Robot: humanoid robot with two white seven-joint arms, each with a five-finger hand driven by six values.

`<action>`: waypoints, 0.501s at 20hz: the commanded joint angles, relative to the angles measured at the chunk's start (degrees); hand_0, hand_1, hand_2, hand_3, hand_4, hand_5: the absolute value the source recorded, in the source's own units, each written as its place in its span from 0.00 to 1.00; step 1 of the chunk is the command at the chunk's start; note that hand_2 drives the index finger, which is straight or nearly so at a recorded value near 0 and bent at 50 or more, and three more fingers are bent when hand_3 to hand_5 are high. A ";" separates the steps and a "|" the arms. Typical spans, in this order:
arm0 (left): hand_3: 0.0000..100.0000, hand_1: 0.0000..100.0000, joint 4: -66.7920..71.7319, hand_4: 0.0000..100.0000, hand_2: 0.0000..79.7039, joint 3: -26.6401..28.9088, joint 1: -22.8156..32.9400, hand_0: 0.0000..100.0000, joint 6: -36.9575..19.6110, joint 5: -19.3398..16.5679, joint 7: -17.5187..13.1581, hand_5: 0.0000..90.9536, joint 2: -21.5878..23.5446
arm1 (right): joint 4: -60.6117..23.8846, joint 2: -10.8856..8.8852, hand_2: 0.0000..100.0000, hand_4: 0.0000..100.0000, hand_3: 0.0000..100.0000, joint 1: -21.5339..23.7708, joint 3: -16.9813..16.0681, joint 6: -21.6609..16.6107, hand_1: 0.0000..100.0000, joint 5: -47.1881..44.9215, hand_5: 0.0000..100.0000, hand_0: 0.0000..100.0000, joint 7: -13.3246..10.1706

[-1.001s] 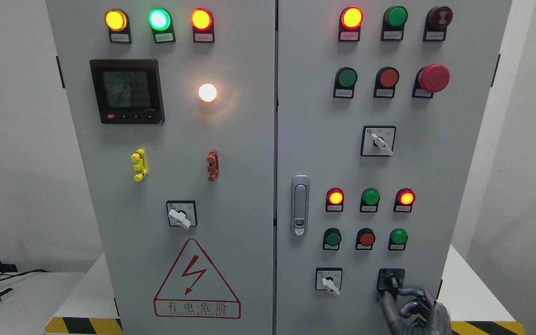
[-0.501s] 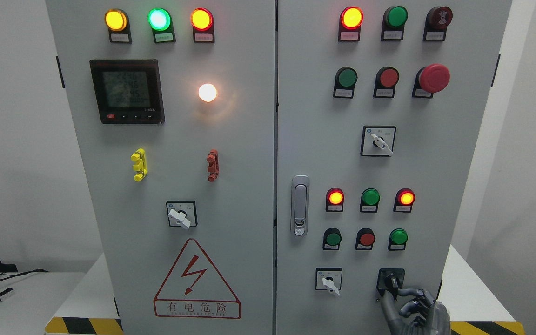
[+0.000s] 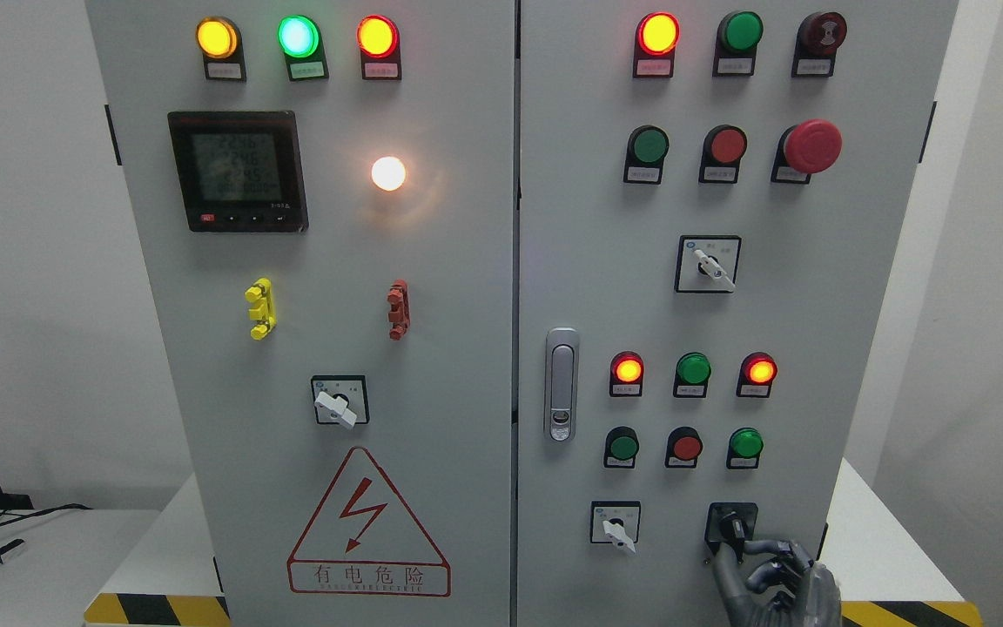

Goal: Trip black knob to open circuit

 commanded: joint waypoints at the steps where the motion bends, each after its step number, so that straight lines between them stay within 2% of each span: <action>1: 0.00 0.39 -0.02 0.00 0.00 0.00 0.00 0.12 0.02 -1.76 -0.04 0.00 -0.06 | 0.00 0.22 0.55 0.84 0.88 -0.16 -0.09 0.06 0.79 -0.04 0.94 0.35 -0.02; 10: 0.00 0.39 -0.02 0.00 0.00 0.00 0.00 0.12 0.02 -1.76 -0.04 0.00 0.03 | 0.00 0.40 0.56 0.85 0.89 -0.51 -0.09 0.59 0.79 -0.13 0.94 0.36 -0.02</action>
